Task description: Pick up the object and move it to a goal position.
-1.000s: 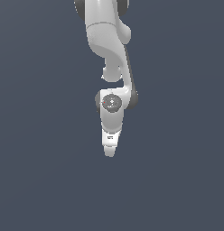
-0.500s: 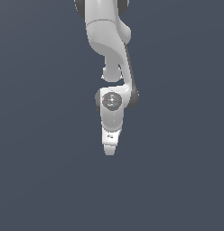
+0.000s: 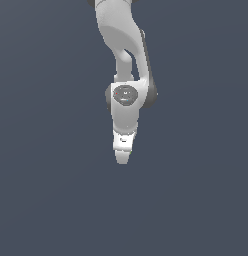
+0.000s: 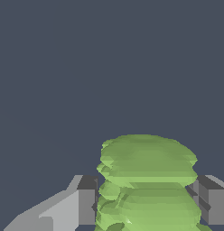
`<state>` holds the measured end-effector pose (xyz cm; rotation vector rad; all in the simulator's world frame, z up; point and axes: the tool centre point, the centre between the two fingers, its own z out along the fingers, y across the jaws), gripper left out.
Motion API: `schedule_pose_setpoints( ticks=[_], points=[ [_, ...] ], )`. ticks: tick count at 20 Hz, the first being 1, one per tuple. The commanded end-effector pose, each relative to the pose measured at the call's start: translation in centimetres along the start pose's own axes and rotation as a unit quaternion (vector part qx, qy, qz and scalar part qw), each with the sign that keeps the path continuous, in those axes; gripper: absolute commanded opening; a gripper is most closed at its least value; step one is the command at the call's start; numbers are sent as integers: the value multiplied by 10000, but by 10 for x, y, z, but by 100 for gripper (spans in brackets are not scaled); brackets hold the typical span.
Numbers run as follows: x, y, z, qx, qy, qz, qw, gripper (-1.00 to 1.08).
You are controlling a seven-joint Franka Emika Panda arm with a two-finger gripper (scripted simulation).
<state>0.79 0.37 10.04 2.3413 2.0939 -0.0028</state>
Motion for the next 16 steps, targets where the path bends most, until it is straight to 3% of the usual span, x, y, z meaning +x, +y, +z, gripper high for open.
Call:
schedule_pose_setpoints(
  ticks=[1,16],
  points=[
    [1,-5,-22,-5,-5,-3,10000,-100],
    [10,-43,-194,-1,4,-15,10000,-100]
  ],
)
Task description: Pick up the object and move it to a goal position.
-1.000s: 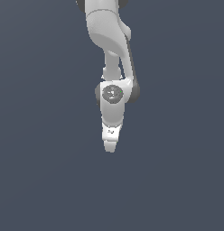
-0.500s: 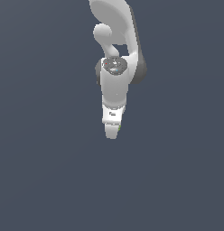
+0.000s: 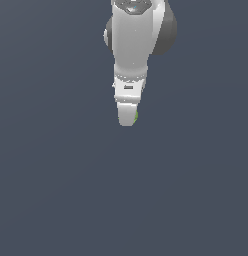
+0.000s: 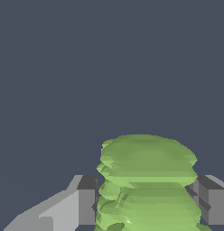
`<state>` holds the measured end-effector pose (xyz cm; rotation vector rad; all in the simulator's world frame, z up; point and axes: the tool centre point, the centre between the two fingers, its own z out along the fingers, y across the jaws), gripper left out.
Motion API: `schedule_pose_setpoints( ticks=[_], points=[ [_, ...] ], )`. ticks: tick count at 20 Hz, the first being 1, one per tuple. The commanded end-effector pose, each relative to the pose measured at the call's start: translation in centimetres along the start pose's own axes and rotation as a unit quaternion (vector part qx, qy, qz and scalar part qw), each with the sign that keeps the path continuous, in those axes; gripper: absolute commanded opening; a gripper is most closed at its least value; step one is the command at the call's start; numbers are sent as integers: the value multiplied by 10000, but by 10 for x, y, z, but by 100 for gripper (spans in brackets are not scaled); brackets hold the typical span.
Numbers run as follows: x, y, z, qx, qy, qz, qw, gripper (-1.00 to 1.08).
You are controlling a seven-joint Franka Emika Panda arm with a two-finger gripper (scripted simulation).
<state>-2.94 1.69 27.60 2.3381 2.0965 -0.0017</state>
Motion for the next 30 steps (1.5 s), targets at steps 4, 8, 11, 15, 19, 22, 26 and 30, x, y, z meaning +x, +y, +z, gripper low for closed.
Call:
schedule_pose_setpoints(
  ticks=[4,8,11,15,19,22,26,30],
  points=[
    [3,-14,-65,3,10,-5,10000,-100],
    [5,-23,-109,3,13,-5,10000,-100],
    [6,-29,-141,3,13,-5,10000,-100],
    [7,-35,-176,2,12,2,10000,-100],
    [8,-39,-202,1,10,9,10000,-100],
    [8,-40,-216,1,9,12,10000,-100],
    [8,-41,-228,1,8,15,10000,-100],
    [8,-41,-231,1,8,19,10000,-100]
  ],
)
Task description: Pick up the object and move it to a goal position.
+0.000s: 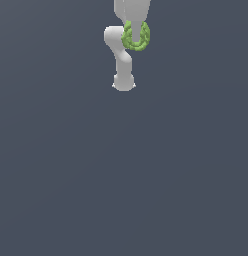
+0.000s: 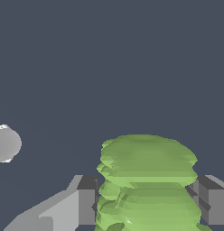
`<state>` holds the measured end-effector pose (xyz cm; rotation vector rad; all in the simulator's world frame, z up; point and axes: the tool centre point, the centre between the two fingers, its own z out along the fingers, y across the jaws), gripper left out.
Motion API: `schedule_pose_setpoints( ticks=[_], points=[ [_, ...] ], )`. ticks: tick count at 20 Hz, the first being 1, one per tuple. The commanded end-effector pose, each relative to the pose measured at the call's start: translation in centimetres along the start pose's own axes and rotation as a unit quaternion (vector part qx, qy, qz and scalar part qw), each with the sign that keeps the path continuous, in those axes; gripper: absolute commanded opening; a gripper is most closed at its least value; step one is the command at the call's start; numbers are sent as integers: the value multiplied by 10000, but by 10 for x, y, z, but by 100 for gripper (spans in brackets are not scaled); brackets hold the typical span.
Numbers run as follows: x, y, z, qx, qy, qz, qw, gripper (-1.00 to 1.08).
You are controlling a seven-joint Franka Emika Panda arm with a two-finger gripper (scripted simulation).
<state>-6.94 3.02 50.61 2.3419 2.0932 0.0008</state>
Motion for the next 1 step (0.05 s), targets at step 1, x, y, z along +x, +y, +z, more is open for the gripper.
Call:
schedule_pose_setpoints(
  ticks=[1],
  points=[
    [0,0,-1,4,0,3,10000,-100]
  ],
)
